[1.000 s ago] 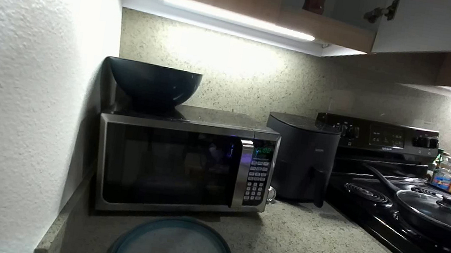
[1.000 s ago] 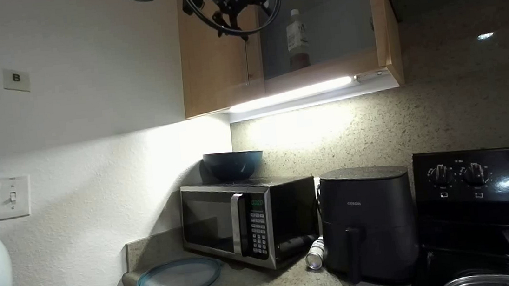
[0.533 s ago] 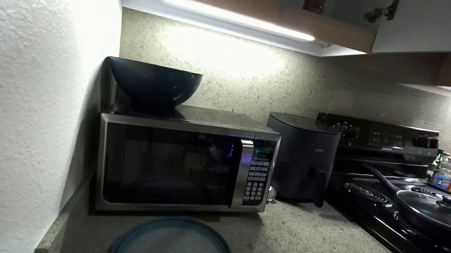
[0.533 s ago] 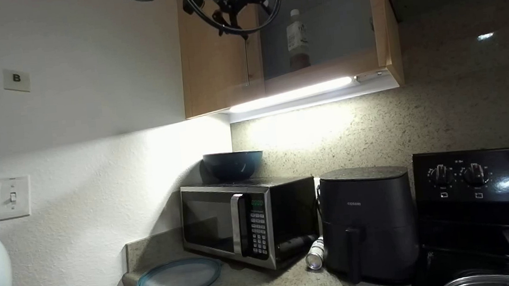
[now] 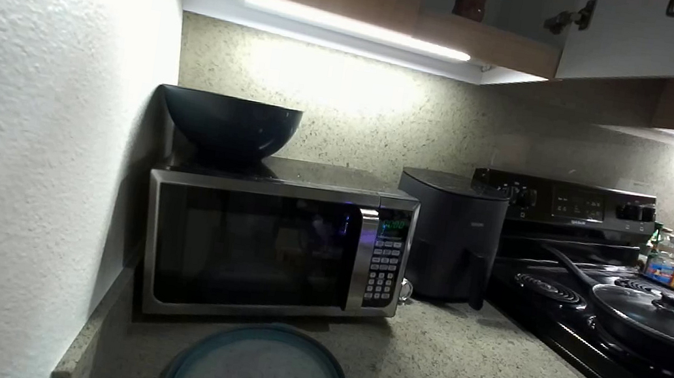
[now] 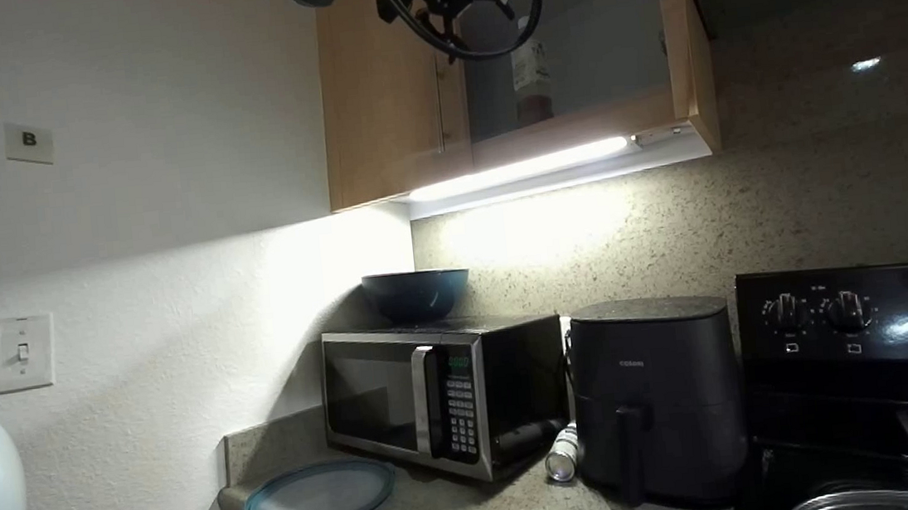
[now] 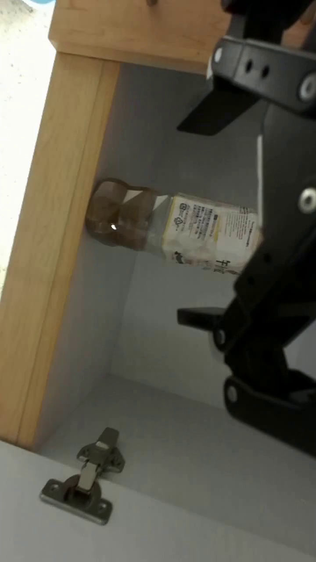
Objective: Remove the bottle from the cabinet and put it on the counter.
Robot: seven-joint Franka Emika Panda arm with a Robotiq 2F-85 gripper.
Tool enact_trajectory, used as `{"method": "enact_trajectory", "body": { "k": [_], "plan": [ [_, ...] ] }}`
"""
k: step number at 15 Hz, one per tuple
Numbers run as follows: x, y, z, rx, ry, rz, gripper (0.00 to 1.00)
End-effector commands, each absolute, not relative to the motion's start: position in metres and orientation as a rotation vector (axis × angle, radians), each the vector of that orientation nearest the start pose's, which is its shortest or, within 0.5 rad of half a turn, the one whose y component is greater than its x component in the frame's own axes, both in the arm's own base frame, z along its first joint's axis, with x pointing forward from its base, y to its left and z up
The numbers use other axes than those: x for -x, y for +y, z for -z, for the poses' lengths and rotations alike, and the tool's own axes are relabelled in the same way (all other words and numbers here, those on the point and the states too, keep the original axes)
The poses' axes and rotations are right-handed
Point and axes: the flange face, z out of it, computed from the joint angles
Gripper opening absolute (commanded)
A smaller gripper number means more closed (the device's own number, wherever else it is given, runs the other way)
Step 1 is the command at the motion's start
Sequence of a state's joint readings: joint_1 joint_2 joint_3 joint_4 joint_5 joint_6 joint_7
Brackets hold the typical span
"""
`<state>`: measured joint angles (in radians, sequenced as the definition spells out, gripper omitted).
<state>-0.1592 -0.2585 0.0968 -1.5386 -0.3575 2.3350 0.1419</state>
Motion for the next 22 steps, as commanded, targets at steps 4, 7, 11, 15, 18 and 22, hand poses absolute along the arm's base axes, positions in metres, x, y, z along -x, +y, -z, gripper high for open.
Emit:
{"method": "enact_trajectory", "body": {
  "k": [4, 7, 11, 15, 18, 22],
  "plan": [
    [-0.516, -0.019, -0.884, 2.971, 0.061, 1.793, 1.0],
    [-0.525, -0.018, -0.885, 2.964, 0.054, 1.797, 1.0],
    [-0.543, -0.022, -0.887, 2.874, 0.117, 1.831, 1.0],
    [-0.574, -0.025, -0.891, 2.75, 0.168, 1.895, 1.0],
    [-0.595, -0.032, -0.887, 2.703, 0.256, 1.867, 1.0],
    [-0.597, -0.031, -0.877, 2.743, 0.241, 1.851, 1.0]
  ]
}}
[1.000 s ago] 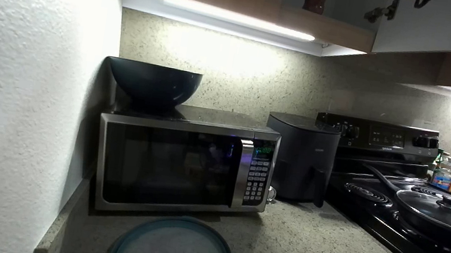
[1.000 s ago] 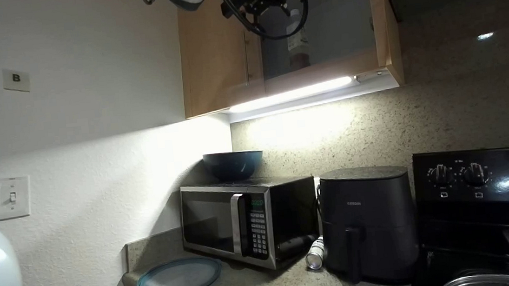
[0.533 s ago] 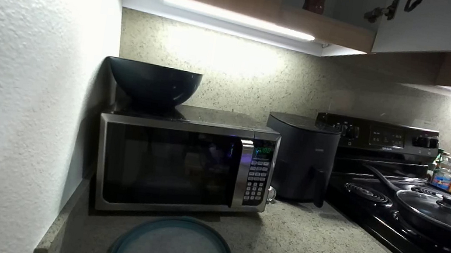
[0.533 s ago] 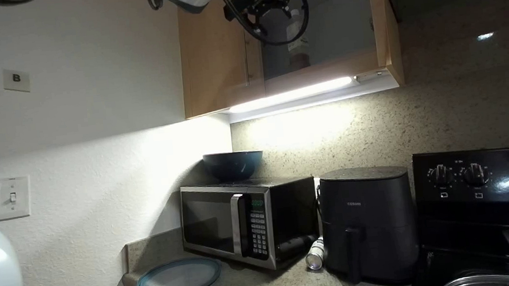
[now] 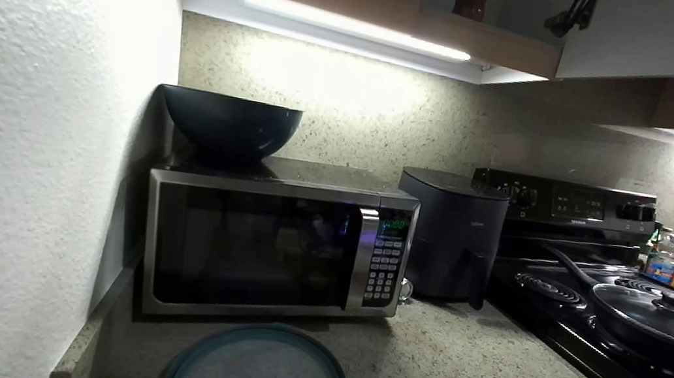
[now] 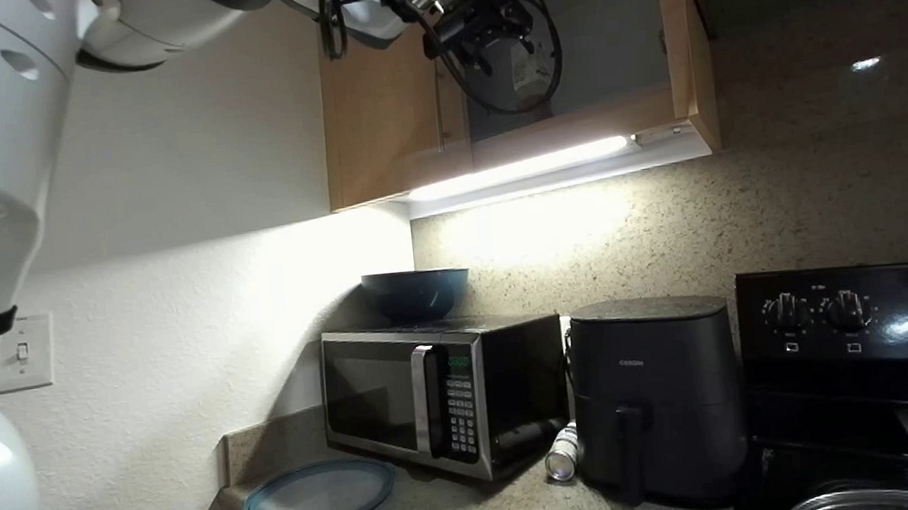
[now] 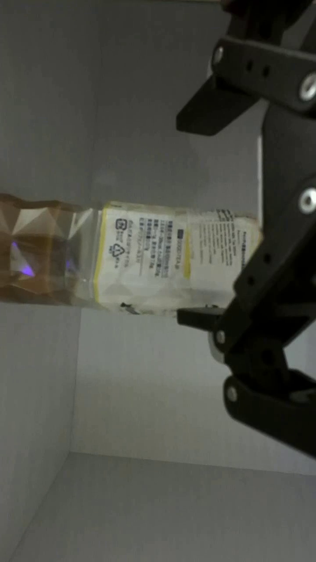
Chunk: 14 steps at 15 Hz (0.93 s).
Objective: Remove the bottle from the cabinet and put it on the counter.
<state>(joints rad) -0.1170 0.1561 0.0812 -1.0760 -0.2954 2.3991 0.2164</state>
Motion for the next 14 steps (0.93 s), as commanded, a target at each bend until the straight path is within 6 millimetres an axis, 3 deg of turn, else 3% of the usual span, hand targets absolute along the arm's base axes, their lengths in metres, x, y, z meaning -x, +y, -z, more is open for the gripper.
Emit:
{"method": "enact_trajectory", "body": {
  "k": [1, 9, 14],
  "plan": [
    [-0.597, -0.031, -0.877, 2.743, 0.241, 1.851, 1.0],
    [-0.62, -0.044, -0.858, 2.771, 0.239, 1.818, 1.0],
    [-0.625, -0.042, -0.86, 2.753, 0.209, 1.827, 1.0]
  ]
}}
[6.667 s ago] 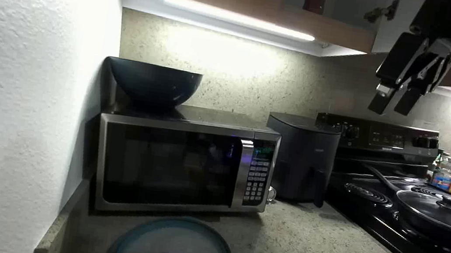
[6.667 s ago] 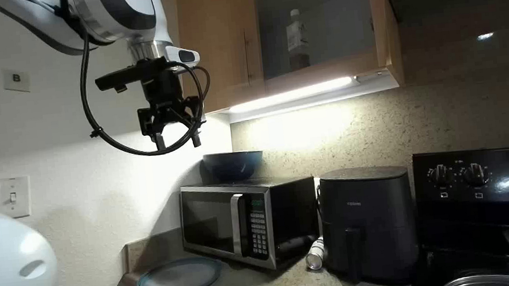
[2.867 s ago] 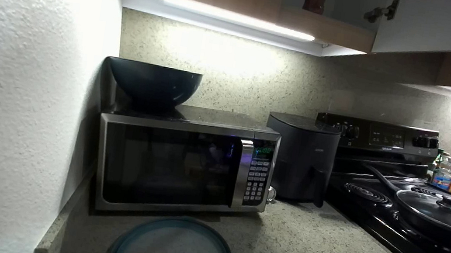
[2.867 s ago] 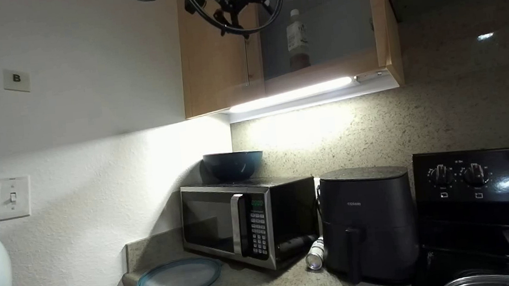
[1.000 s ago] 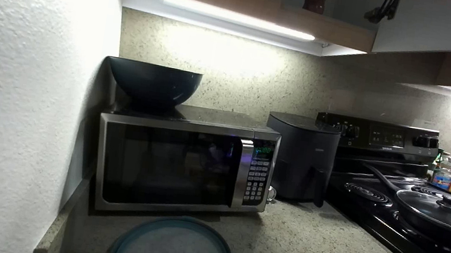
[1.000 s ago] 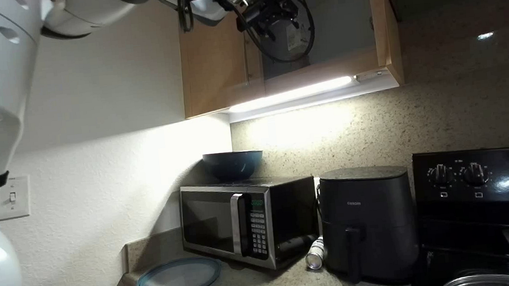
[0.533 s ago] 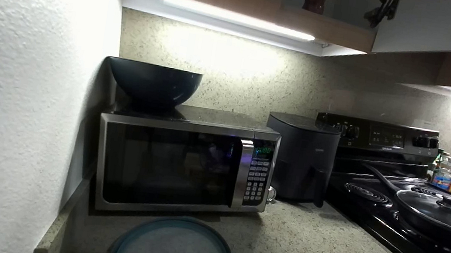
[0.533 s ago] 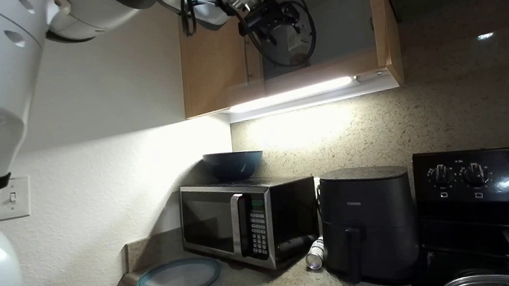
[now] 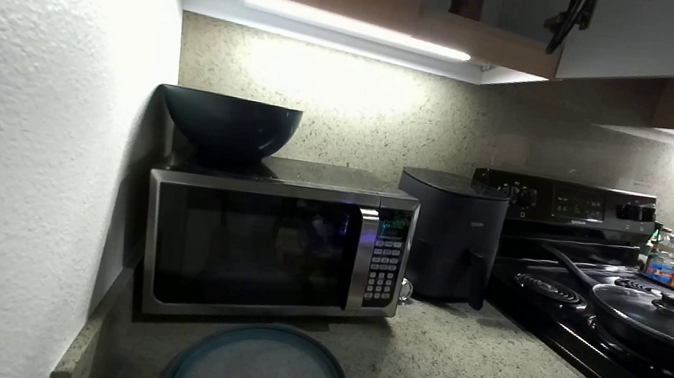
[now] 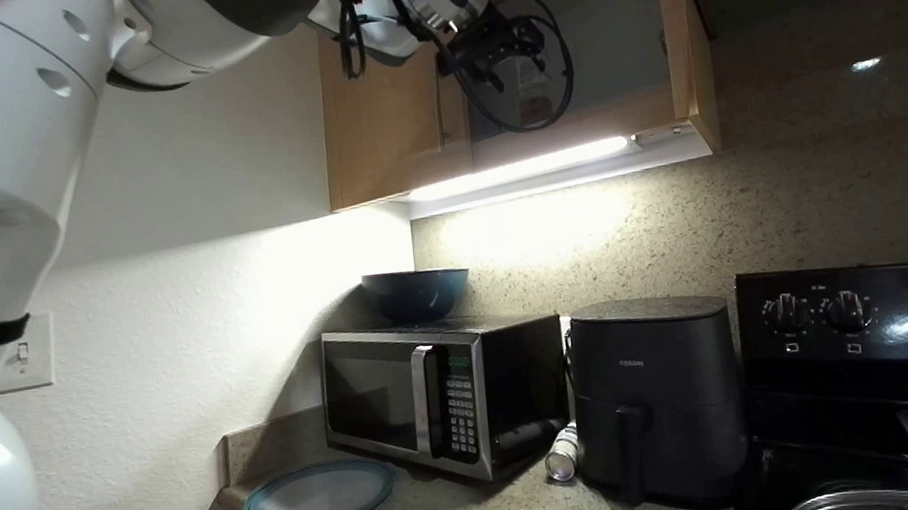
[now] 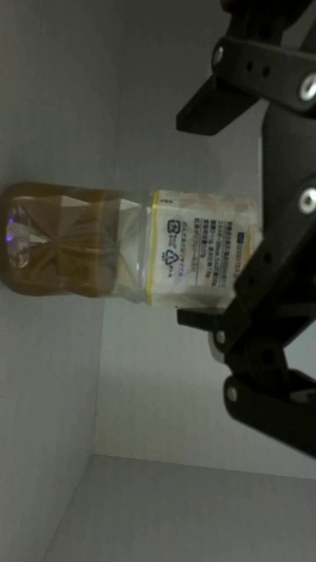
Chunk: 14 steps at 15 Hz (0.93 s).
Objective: Remove the bottle from the cabinet and put it on the counter.
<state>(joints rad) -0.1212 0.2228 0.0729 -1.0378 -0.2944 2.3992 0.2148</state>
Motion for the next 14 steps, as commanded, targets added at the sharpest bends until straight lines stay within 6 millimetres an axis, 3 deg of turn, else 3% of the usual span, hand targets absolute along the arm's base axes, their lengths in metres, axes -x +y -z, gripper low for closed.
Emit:
{"method": "enact_trajectory", "body": {
  "k": [1, 8, 9, 10, 14],
  "plan": [
    [-0.6254, -0.0415, -0.8609, 2.745, 0.203, 1.83, 1.0],
    [-0.631, -0.0459, -0.8626, 2.689, 0.189, 1.814, 1.0],
    [-0.6319, -0.0467, -0.8625, 2.684, 0.189, 1.812, 0.75],
    [-0.6327, -0.0477, -0.8625, 2.679, 0.186, 1.811, 0.74],
    [-0.6323, -0.05, -0.8655, 2.655, 0.186, 1.813, 0.47]
  ]
}}
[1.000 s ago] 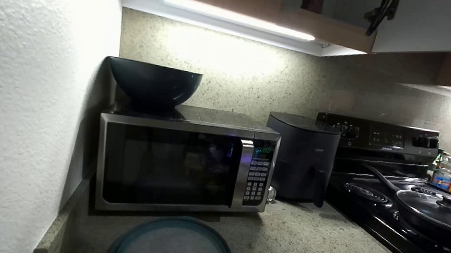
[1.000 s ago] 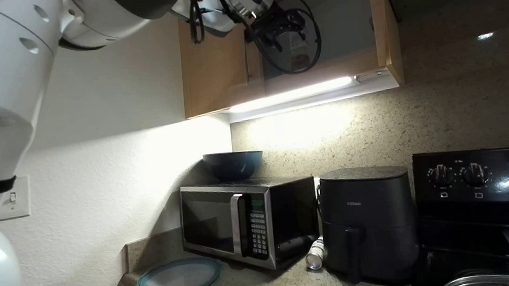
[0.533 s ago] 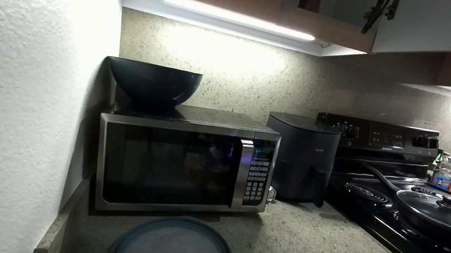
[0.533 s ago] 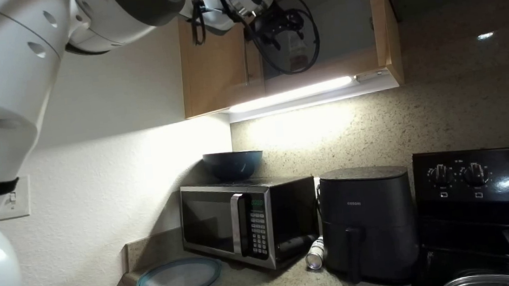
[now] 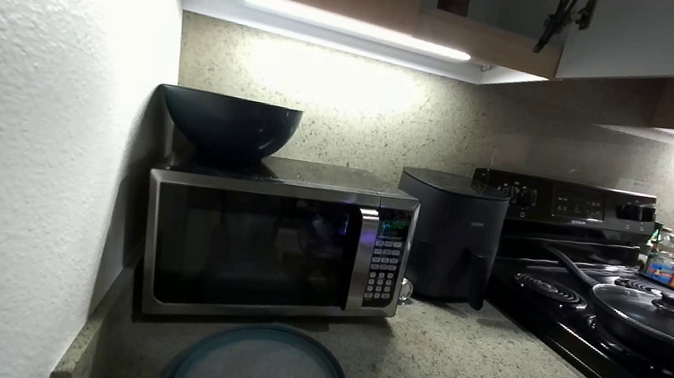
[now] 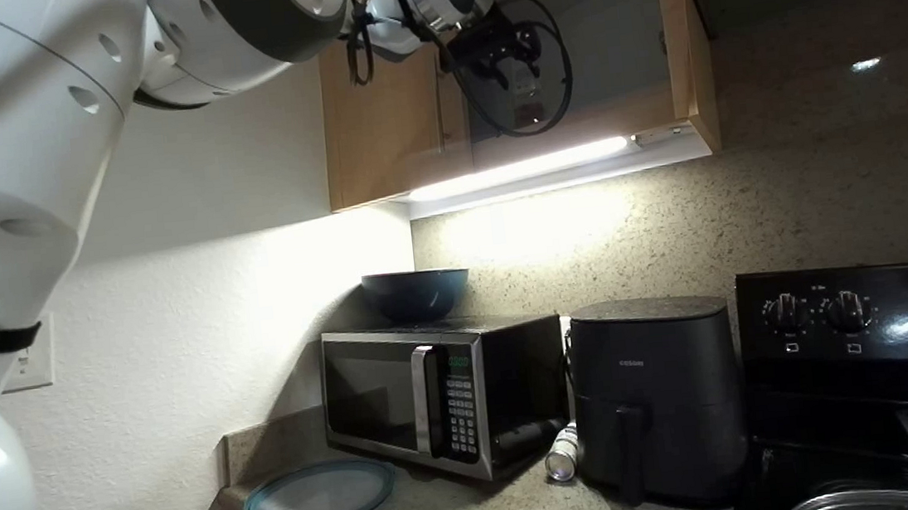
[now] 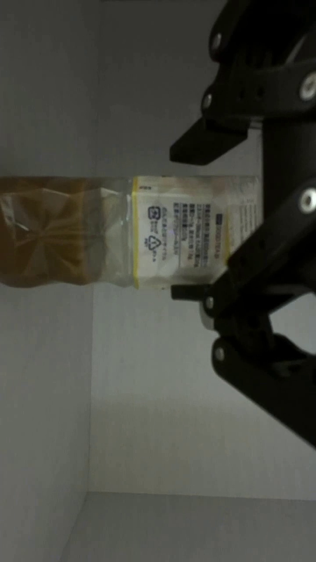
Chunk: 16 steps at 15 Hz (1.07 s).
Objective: Remove the bottle from the cabinet and put it on the counter.
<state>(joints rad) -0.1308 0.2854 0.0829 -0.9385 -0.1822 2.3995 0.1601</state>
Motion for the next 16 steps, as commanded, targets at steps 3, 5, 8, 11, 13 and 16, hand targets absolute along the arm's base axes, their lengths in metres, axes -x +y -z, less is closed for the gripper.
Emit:
{"method": "enact_trajectory", "body": {
  "k": [3, 5, 8, 11, 13, 16],
  "plan": [
    [-0.6315, -0.0504, -0.8672, 2.636, 0.188, 1.808, 0.29],
    [-0.6303, -0.051, -0.8675, 2.641, 0.197, 1.796, 0.26],
    [-0.6315, -0.0477, -0.8637, 2.654, 0.244, 1.792, 0.48],
    [-0.628, -0.045, -0.8669, 2.652, 0.225, 1.795, 0.9],
    [-0.624, -0.0426, -0.8707, 2.647, 0.215, 1.805, 0.99],
    [-0.6229, -0.0427, -0.8728, 2.639, 0.19, 1.82, 1.0]
  ]
}}
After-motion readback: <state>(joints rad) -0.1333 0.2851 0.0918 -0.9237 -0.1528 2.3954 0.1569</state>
